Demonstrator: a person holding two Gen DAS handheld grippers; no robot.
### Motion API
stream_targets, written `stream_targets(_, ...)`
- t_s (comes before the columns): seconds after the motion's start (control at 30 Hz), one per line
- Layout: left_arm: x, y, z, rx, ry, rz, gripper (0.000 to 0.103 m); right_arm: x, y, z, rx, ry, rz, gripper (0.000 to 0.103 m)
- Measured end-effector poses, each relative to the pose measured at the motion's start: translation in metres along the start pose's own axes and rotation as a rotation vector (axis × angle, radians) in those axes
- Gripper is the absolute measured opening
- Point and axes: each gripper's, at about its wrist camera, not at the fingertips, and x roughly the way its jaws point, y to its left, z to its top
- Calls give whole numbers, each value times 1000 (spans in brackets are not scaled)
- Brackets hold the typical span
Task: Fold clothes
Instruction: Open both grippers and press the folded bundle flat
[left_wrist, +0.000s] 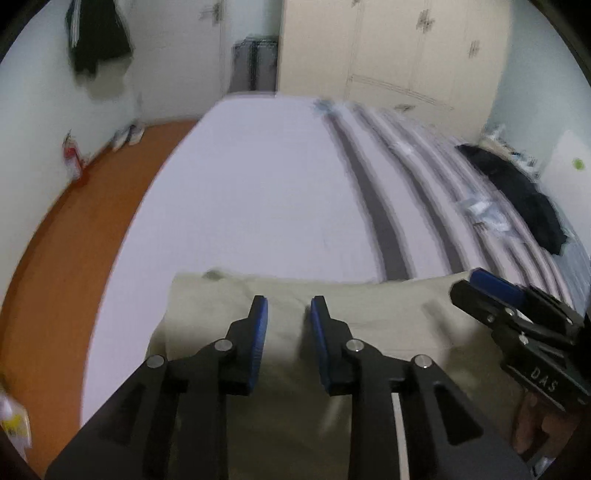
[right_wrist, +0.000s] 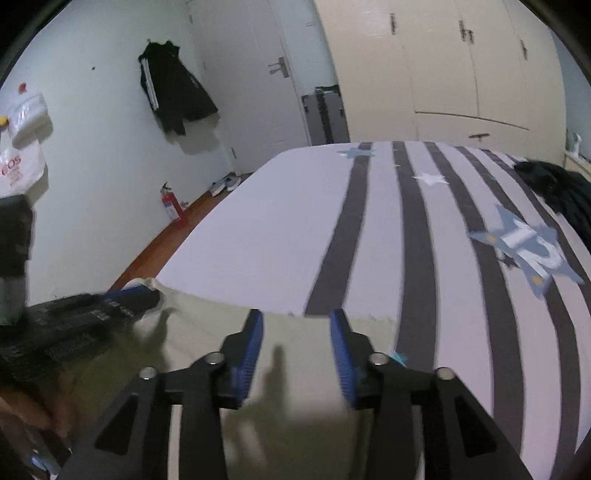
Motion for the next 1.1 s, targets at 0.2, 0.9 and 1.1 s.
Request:
stream_targets(0.2, 15, 63, -5, -321, -27, 4, 2, 48, -13, -13, 71, 126, -78, 23)
stream_targets(0.9, -87, 36, -97, 19, -64, 26, 14, -74, 4, -68, -61, 43, 57, 25)
stream_targets(1.1, -81, 106, -100, -220, -80, 179, 14, -58, -19, -75, -55, 64, -21, 24)
